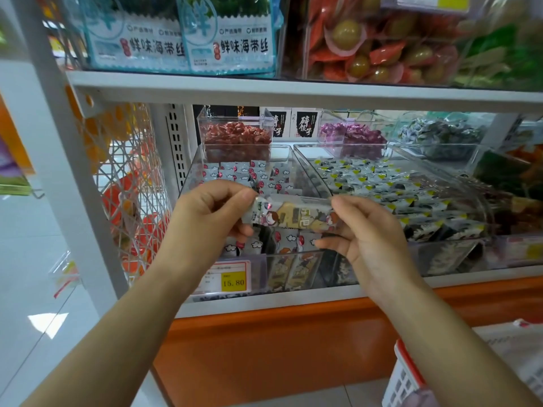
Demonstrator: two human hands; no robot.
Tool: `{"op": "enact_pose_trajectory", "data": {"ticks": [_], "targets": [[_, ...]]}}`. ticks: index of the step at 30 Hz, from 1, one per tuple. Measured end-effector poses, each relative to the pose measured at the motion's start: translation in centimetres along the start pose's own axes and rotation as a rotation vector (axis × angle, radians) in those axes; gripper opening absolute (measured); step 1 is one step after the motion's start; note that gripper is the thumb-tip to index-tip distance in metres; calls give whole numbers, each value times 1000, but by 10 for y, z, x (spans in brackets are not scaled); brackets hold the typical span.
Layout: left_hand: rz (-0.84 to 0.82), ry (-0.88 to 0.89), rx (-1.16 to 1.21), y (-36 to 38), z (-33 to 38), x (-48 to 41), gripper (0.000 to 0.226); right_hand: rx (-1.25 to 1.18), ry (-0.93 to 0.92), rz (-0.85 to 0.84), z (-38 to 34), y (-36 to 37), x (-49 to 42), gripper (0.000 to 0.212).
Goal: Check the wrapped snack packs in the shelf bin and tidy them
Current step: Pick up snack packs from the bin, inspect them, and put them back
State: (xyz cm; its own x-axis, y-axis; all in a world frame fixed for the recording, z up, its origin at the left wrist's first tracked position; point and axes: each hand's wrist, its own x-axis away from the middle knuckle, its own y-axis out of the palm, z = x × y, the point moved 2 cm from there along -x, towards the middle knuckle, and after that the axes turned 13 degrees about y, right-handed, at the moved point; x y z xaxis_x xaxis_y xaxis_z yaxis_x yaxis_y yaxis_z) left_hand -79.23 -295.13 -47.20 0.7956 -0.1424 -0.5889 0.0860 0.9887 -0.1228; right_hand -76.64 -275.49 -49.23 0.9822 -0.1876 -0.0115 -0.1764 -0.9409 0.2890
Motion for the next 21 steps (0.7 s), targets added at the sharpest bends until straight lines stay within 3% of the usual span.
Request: {"op": "enact_pose_trajectory", "data": {"ticks": [5, 10, 21], "targets": [[-92, -163, 31, 1, -8, 1, 14, 106, -57, -20, 0, -2, -3, 20], [-112, -123, -7, 2, -5, 0, 20, 146, -69, -44, 0, 0, -1, 23], [-251, -19, -184, 4, 4, 1, 29, 342, -249, 138, -5, 1, 5, 23]]}}
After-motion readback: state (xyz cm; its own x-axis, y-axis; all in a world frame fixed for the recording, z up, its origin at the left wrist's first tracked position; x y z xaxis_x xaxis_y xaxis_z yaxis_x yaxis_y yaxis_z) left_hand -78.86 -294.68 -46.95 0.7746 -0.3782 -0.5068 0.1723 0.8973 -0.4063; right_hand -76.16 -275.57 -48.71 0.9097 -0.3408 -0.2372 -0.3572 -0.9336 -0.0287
